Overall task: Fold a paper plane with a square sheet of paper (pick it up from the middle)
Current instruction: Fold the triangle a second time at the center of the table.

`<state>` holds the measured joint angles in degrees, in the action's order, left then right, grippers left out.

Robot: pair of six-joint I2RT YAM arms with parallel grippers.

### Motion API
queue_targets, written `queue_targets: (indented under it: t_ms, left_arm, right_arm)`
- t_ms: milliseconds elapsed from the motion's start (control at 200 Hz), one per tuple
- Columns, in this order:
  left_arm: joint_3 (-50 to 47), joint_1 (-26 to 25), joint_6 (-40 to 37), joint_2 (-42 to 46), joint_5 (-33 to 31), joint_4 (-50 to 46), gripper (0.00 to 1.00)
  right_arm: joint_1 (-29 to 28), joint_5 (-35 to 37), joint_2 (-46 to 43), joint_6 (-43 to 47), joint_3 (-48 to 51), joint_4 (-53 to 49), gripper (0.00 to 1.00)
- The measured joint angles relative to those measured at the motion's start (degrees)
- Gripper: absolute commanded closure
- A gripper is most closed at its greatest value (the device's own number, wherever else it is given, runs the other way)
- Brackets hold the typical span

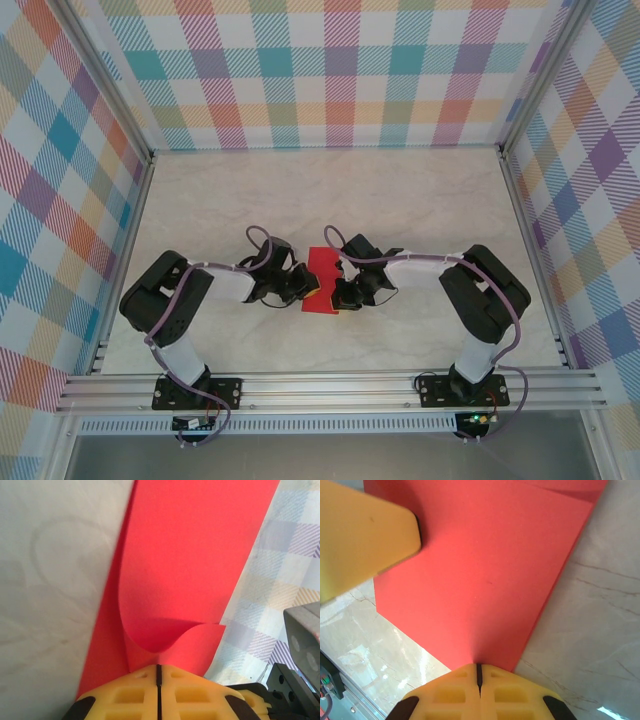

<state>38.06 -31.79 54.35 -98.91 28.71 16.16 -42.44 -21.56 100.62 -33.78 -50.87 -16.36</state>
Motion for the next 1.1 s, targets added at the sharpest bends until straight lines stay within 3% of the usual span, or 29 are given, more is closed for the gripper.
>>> queue_targets:
  t_ms: [440, 745, 950, 1100]
  left_arm:
    - [4.96, 4.44, -6.32, -2.75, 6.45, -7.39, 0.92]
    - [8.61, 10.56, -10.10, -2.84, -1.97, -10.29, 0.91]
    - [7.82, 9.84, -10.19, 0.92, -2.49, -10.32, 0.91]
    - [5.86, 6.45, -9.14, 5.27, -2.75, -9.99, 0.90]
  right_arm:
    - [0.00, -0.07, 0.33, 0.15, -0.26, 0.24, 0.98]
    - [0.00, -0.07, 0.33, 0.13, -0.31, 0.24, 0.98]
    - [0.00, 0.22, 0.00, 0.09, -0.48, 0.07, 0.96]
    - [0.00, 2.54, -2.45, -0.39, -1.03, -2.86, 0.87]
